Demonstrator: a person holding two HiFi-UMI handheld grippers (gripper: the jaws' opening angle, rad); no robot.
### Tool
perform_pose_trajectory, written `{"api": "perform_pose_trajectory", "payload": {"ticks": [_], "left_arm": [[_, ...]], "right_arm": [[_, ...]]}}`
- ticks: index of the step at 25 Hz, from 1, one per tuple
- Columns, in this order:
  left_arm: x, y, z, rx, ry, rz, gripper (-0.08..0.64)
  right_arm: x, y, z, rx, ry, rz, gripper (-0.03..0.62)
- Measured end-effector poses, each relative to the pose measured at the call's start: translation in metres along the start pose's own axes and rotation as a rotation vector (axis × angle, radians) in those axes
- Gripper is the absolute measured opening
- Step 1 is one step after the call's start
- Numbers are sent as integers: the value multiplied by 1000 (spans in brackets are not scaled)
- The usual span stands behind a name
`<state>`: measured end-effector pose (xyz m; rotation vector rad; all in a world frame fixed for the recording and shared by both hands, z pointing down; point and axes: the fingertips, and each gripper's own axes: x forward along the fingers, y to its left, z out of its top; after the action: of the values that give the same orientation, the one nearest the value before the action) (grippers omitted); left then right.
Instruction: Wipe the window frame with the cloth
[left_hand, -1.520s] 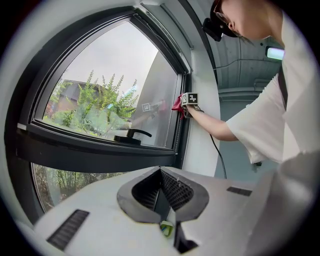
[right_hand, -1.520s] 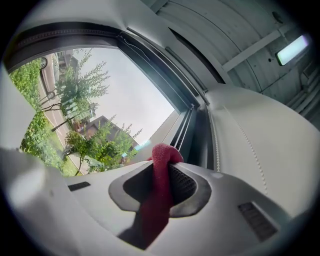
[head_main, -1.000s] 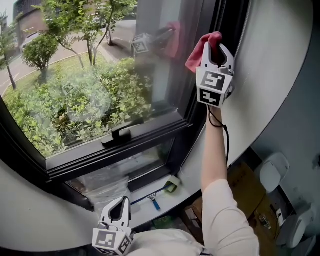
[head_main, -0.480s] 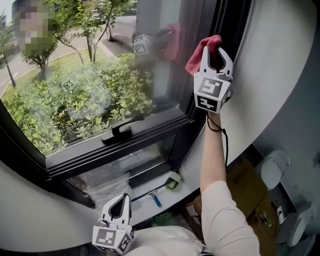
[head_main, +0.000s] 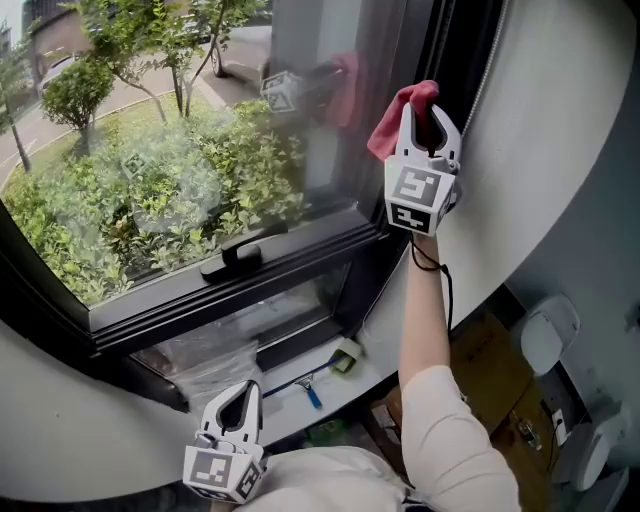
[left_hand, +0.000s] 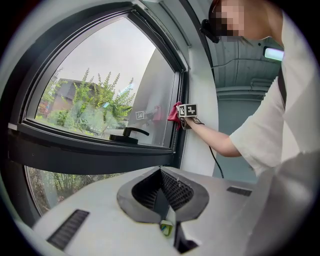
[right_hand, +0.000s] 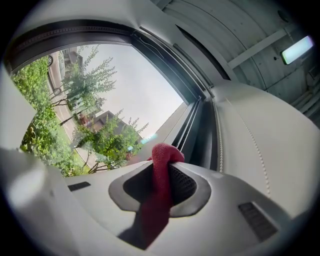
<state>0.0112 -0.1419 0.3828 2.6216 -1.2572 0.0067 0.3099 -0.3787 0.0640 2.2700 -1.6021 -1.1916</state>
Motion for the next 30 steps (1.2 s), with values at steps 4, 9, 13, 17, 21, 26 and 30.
{"api": "perform_pose_trajectory", "payload": {"ticks": [4,9,13,17,21,26,30], "left_arm": [[0,1,-1,2,-1,1,8],[1,-1,0,3,1,2,8],[1,-2,0,4,5,2,8],[3,-2,-1,4,4,-1,8],[4,-3,-3,2,3,0,8],[5,-4,-4,7,4,-1,8],[6,-5,-5,6,7,1,8]], "right_arm": [[-5,6,-6,-9,7,10,89],[-12,10,-15,-7,14,16,89],[-16,15,-18,-15,22,24,89],[-21,22,-26,-13,30,33,89],[-29,30,-37,-17,41,46,89],[-37,39,-49,-28,55,62,89],[-41,44,-56,-27,64,69,89]]}}
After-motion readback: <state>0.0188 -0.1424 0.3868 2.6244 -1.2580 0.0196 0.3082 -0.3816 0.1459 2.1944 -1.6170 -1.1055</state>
